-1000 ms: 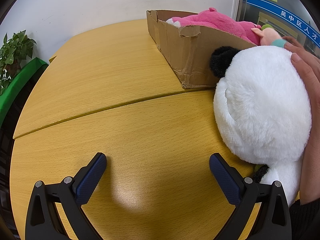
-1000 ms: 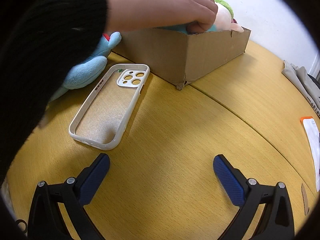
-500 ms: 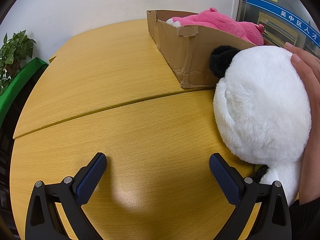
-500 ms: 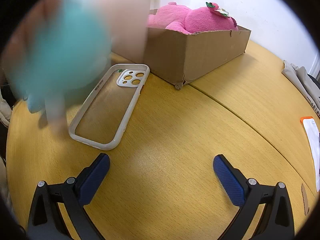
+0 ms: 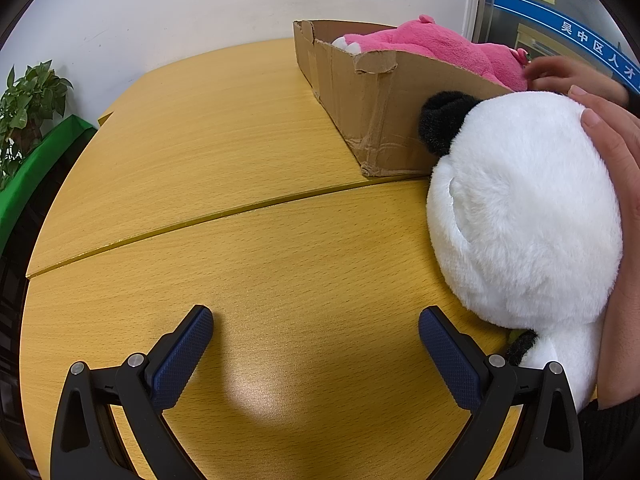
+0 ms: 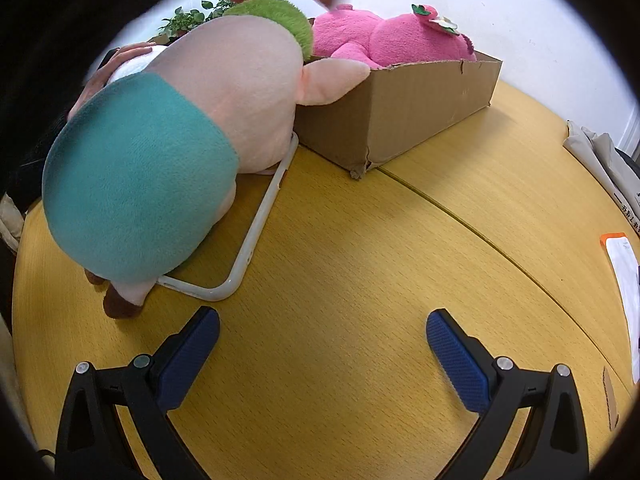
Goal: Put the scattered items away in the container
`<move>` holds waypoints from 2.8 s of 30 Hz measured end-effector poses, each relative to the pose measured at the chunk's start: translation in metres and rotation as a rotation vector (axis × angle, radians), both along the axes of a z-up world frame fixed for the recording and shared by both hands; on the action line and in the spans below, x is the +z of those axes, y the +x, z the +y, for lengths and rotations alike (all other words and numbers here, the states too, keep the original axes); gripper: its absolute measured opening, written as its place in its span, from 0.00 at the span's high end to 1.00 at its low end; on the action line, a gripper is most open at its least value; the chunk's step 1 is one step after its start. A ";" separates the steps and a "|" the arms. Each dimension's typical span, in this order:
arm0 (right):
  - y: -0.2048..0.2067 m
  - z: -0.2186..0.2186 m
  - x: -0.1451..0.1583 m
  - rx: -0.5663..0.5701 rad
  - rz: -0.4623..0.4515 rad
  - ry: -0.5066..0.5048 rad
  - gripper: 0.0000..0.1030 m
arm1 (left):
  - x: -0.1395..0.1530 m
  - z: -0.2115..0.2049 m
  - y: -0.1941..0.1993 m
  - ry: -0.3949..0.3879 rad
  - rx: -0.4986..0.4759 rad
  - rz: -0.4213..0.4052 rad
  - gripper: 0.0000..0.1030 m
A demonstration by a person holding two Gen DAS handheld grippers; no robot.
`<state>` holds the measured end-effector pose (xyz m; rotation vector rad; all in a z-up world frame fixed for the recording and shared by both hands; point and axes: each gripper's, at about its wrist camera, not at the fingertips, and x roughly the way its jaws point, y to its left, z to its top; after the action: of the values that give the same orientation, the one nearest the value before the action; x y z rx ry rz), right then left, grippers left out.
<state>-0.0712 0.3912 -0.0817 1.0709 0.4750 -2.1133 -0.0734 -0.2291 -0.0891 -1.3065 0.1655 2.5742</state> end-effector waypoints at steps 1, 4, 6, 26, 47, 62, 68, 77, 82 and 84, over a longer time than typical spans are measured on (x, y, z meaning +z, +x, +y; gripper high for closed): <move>0.000 0.000 0.000 0.000 0.000 0.000 0.00 | 0.000 0.000 0.000 0.000 0.000 0.000 0.00; 0.000 0.000 0.000 0.000 0.000 0.000 0.00 | 0.000 0.000 0.000 0.000 0.000 0.000 0.00; 0.000 0.000 0.000 0.000 0.000 0.000 0.00 | 0.000 0.000 0.000 0.000 0.000 0.000 0.00; -0.002 0.001 -0.001 0.001 0.000 0.000 0.00 | 0.000 0.000 0.000 0.000 -0.001 0.000 0.00; -0.003 0.002 -0.001 0.002 0.000 0.000 0.00 | 0.000 0.000 0.000 0.000 -0.002 0.000 0.00; -0.004 0.003 -0.002 0.003 0.000 0.000 0.00 | 0.000 0.000 0.000 0.000 -0.003 0.000 0.00; -0.004 0.003 -0.001 0.003 0.000 0.000 0.00 | 0.000 0.000 0.000 0.000 -0.004 0.000 0.00; -0.005 0.004 -0.002 0.003 0.000 0.000 0.00 | 0.000 0.001 0.000 0.000 -0.004 0.000 0.00; -0.005 0.004 -0.002 0.004 0.000 0.001 0.00 | 0.000 0.001 0.000 0.000 -0.004 0.000 0.00; -0.005 0.004 -0.003 0.004 0.001 0.001 0.00 | 0.000 0.000 0.000 0.000 -0.004 0.000 0.00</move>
<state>-0.0759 0.3948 -0.0850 1.0691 0.4779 -2.1104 -0.0738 -0.2286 -0.0890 -1.3048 0.1684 2.5707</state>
